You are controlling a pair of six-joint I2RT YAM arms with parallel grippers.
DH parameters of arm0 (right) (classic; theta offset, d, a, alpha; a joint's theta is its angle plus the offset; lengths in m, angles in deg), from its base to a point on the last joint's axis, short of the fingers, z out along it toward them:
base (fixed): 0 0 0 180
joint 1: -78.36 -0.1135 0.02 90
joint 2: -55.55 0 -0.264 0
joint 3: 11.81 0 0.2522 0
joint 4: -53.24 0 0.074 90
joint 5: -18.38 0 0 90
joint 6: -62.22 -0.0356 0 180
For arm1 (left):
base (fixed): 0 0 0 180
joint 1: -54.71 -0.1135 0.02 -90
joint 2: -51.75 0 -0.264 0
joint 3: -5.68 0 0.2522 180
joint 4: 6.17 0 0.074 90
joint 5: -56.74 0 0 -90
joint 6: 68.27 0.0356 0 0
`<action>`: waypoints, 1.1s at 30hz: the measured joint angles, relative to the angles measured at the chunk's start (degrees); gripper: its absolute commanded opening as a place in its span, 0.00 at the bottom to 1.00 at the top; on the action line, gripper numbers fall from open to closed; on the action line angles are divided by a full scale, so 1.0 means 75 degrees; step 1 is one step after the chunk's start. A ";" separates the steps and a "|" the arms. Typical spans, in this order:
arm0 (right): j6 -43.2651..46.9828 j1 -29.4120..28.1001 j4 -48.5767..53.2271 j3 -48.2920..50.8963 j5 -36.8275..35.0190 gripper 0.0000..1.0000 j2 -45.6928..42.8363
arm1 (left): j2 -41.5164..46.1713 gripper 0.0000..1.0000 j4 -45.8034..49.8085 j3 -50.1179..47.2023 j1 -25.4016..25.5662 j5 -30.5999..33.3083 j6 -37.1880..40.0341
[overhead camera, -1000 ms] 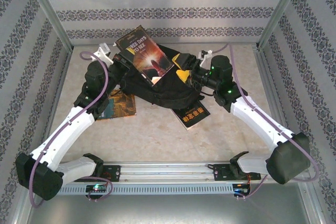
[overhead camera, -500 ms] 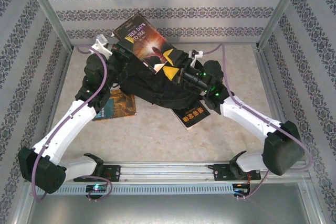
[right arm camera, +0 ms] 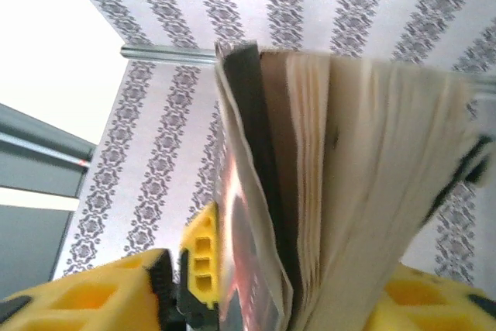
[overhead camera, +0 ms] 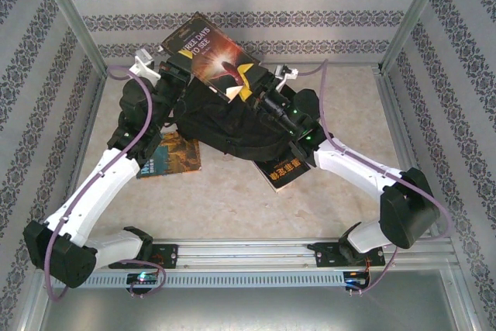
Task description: Pack the student bag
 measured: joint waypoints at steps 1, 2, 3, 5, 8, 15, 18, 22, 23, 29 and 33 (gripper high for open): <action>0.0076 0.0012 -0.0064 -0.0067 -0.0082 0.41 0.0000 | 0.0102 0.00 0.0006 -0.0050 0.0029 0.0006 -0.0047; 0.0105 0.0026 -0.0099 -0.0099 -0.0122 0.41 0.0000 | 0.0181 0.00 0.0003 -0.0087 0.0052 0.0038 -0.0090; 0.0149 0.0029 -0.0149 -0.0117 -0.0184 0.41 0.0000 | 0.0268 0.00 0.0006 -0.0125 0.0093 0.0035 -0.0134; 0.0277 0.0050 -0.0160 -0.0128 -0.0239 0.40 0.0000 | 0.0388 0.00 0.0012 -0.0172 0.0152 0.0058 -0.0163; 0.0385 0.0143 -0.0163 -0.0128 -0.0259 0.39 -0.0003 | 0.0463 0.00 0.0044 -0.0219 0.0192 0.0061 -0.0192; 0.0662 0.0344 -0.0341 -0.0294 0.0131 0.39 0.0000 | 0.0484 0.00 0.0178 -0.0291 0.0198 0.0073 -0.0356; 0.0720 0.0344 -0.0548 -0.0440 0.0300 0.38 0.0020 | 0.0495 0.00 0.0181 -0.0291 0.0201 0.0076 -0.0446; 0.0740 0.0344 -0.0670 -0.0498 0.0417 0.41 0.0038 | 0.0519 0.00 0.0181 -0.0291 0.0201 0.0064 -0.0536; 0.0746 0.0344 -0.0673 -0.0498 0.0440 0.44 0.0044 | 0.0519 0.00 0.0181 -0.0291 0.0198 0.0061 -0.0536; 0.1125 0.0341 -0.0236 -0.0501 0.0586 0.56 0.0047 | 0.0495 0.00 0.0271 -0.0291 0.0201 -0.0128 -0.0562; 0.1445 0.0341 0.0245 -0.0513 0.0714 0.36 0.0044 | 0.0428 0.00 0.0458 -0.0291 0.0201 -0.0221 -0.0565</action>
